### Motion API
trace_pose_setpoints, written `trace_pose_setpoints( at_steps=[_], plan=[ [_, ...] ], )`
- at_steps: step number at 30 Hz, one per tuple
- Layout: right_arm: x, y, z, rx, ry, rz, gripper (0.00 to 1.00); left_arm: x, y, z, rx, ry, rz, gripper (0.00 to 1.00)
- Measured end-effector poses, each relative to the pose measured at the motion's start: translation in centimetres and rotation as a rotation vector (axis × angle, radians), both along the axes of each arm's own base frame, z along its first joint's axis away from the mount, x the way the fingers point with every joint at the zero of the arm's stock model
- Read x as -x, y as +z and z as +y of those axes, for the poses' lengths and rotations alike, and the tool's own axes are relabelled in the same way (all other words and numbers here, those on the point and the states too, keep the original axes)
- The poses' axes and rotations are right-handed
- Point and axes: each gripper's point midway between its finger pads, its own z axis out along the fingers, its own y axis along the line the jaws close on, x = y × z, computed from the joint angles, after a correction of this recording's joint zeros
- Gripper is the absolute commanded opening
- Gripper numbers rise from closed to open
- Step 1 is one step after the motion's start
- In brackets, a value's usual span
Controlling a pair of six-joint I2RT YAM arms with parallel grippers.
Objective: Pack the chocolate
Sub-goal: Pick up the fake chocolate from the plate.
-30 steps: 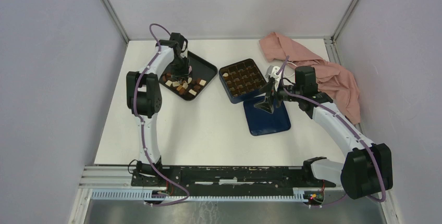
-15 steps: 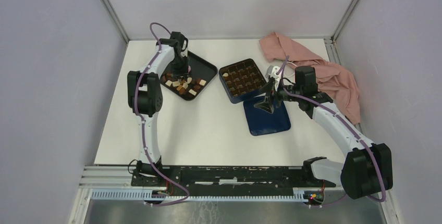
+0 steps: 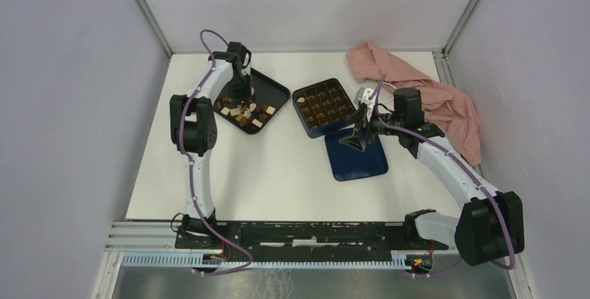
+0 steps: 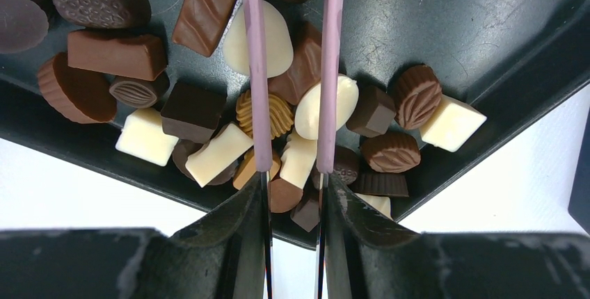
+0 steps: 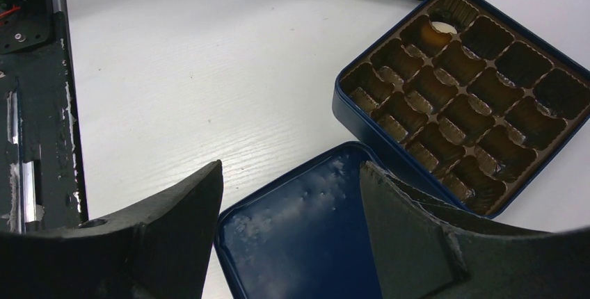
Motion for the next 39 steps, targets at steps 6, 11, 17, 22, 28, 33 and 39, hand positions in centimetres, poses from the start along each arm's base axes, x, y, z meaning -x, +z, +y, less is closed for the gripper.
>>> trace_pose_setpoints(
  at_steps=[6, 11, 17, 22, 28, 33, 39],
  plan=[
    [-0.1, 0.1, 0.0, 0.0, 0.001, -0.005, 0.78, -0.1, 0.4, 0.0, 0.003, 0.0, -0.014, 0.02],
    [0.0, 0.1, 0.0, 0.001, 0.001, -0.004, 0.78, -0.4, 0.8, -0.1, 0.006, 0.0, -0.031, 0.02],
    [-0.1, 0.1, 0.0, 0.002, 0.002, -0.006, 0.77, -0.4, 1.8, -0.5, 0.032, -0.007, -0.059, 0.02],
    [0.0, 0.0, 0.0, 0.002, 0.002, -0.006, 0.78, 0.6, 2.3, -1.2, 0.085, -0.022, -0.07, 0.02],
    [0.0, 0.0, 0.0, 0.004, 0.003, -0.007, 0.78, 2.3, 3.6, -2.5, 0.17, -0.05, -0.101, 0.02],
    [0.0, 0.0, 0.0, 0.005, 0.004, -0.007, 0.78, 2.9, 5.2, -3.6, 0.245, -0.077, -0.157, 0.02],
    [0.0, 0.0, 0.0, 0.007, 0.005, -0.011, 0.78, 3.7, 6.1, -5.9, 0.341, -0.121, -0.191, 0.02]
  ],
)
